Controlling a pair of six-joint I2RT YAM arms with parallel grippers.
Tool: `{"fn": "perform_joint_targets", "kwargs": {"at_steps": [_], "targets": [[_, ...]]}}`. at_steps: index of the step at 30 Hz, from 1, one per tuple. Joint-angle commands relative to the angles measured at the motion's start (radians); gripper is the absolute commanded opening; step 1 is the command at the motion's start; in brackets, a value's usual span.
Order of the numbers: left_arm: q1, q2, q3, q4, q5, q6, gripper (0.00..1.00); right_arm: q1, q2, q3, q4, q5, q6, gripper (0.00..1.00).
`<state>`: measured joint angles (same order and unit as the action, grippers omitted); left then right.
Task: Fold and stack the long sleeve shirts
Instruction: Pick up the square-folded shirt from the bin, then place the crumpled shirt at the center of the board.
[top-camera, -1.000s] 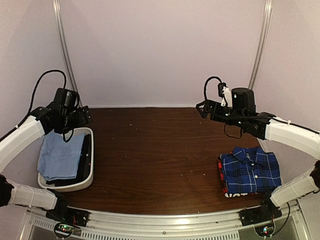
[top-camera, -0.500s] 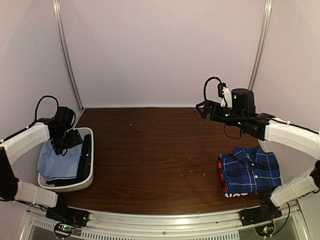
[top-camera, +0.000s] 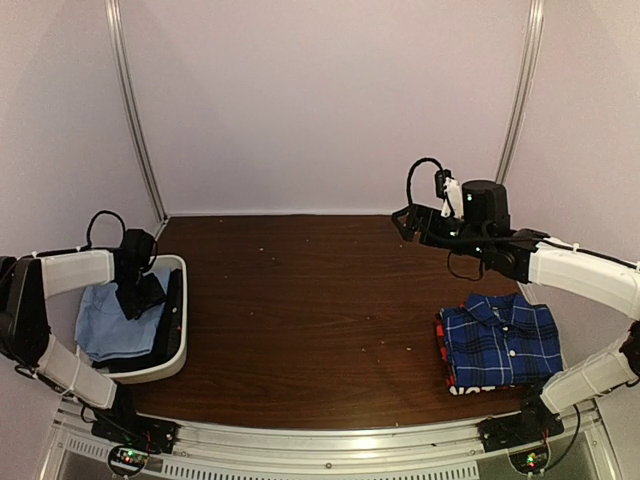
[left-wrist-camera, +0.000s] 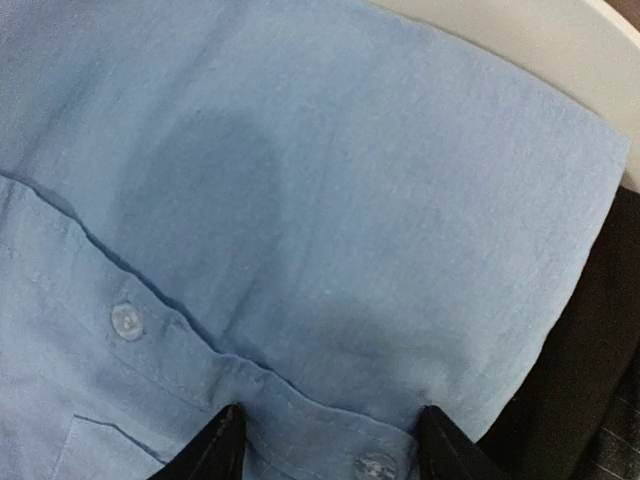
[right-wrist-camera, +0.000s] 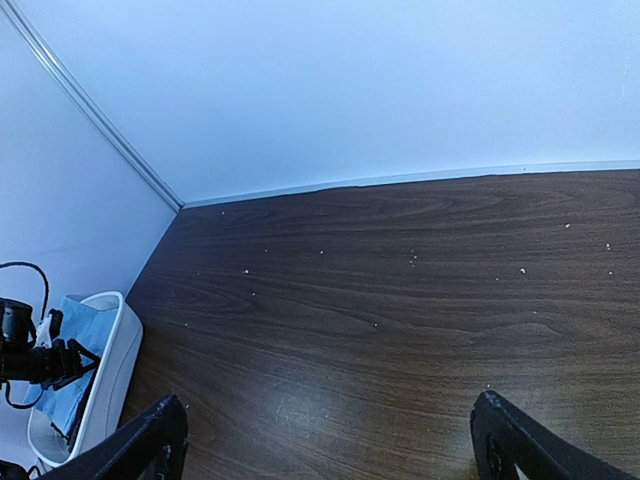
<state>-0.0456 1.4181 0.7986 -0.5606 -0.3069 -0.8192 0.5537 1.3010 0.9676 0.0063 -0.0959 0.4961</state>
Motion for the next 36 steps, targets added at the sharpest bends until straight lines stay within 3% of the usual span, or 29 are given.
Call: {"fn": "perform_joint_targets", "kwargs": {"at_steps": [1,5,7,8,16,20,27,36], "targets": [[0.012,0.022,-0.021,0.053,-0.013,0.001,0.51,-0.006,-0.026,-0.02,0.015,-0.002,-0.01,1.0],[0.013,-0.025,-0.013,0.048,-0.023,0.013,0.16,-0.007,-0.029,-0.026,0.016,-0.001,-0.01,1.0],[0.012,-0.054,0.004,0.039,-0.022,0.038,0.02,-0.007,-0.026,-0.025,0.017,-0.003,-0.01,1.0],[0.012,-0.069,0.017,0.028,-0.024,0.046,0.0,-0.006,-0.023,-0.023,0.018,-0.006,-0.01,1.0],[0.005,-0.235,0.178,-0.071,-0.041,0.133,0.0,-0.006,-0.005,-0.008,0.027,-0.021,-0.006,1.0],[-0.057,-0.305,0.301,-0.081,-0.068,0.188,0.0,-0.007,0.007,0.001,0.029,-0.026,-0.007,1.0],[-0.332,-0.301,0.551,-0.04,-0.181,0.275,0.0,-0.006,0.012,0.016,0.029,-0.022,-0.007,1.0],[-0.711,-0.114,0.774,0.078,-0.142,0.408,0.0,-0.007,-0.013,0.02,0.007,0.011,-0.015,1.0]]}}
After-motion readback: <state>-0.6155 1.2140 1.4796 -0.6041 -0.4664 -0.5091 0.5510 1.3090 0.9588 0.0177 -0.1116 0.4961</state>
